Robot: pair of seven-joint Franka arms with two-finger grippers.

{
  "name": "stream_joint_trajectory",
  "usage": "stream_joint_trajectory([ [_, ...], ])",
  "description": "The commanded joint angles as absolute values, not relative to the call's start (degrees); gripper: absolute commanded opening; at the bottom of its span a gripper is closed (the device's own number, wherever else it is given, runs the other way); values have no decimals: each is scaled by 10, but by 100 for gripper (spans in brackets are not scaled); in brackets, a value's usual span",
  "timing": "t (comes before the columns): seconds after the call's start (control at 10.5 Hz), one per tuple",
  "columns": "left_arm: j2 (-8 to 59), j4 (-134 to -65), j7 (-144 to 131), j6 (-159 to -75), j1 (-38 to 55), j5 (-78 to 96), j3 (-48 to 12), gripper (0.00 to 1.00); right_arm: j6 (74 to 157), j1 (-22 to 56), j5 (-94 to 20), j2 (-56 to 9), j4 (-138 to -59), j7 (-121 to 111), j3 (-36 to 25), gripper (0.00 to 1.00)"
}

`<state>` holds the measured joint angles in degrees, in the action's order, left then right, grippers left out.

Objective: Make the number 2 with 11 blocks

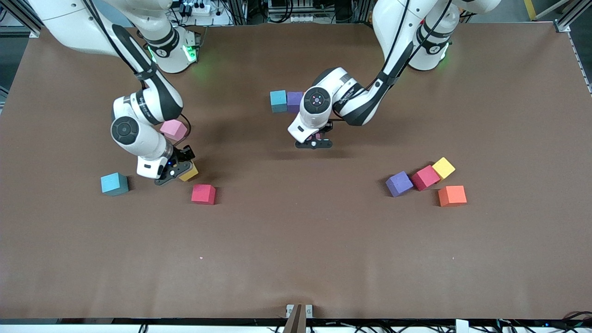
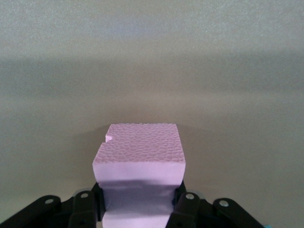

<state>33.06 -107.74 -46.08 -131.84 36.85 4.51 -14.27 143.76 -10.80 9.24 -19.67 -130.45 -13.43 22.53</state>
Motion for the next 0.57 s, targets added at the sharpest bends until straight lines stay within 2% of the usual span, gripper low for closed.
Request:
stream_joint_trajectory([
  [0.0,324,-1090,-474,-1311,369,39,-145,35,1393,-117,85,-183,-1289,-129,257,37],
  [0.29,324,-1085,-475,-1311,368,40,-145,37,1383,-117,85,-183,-1279,-130,274,39],
  [0.38,322,-1084,-475,-1311,367,40,-145,43,1383,-117,85,-184,-1278,-131,276,39],
  [0.48,320,-1083,-476,-1311,366,40,-144,92,1383,-116,85,-184,-1277,-131,277,39],
])
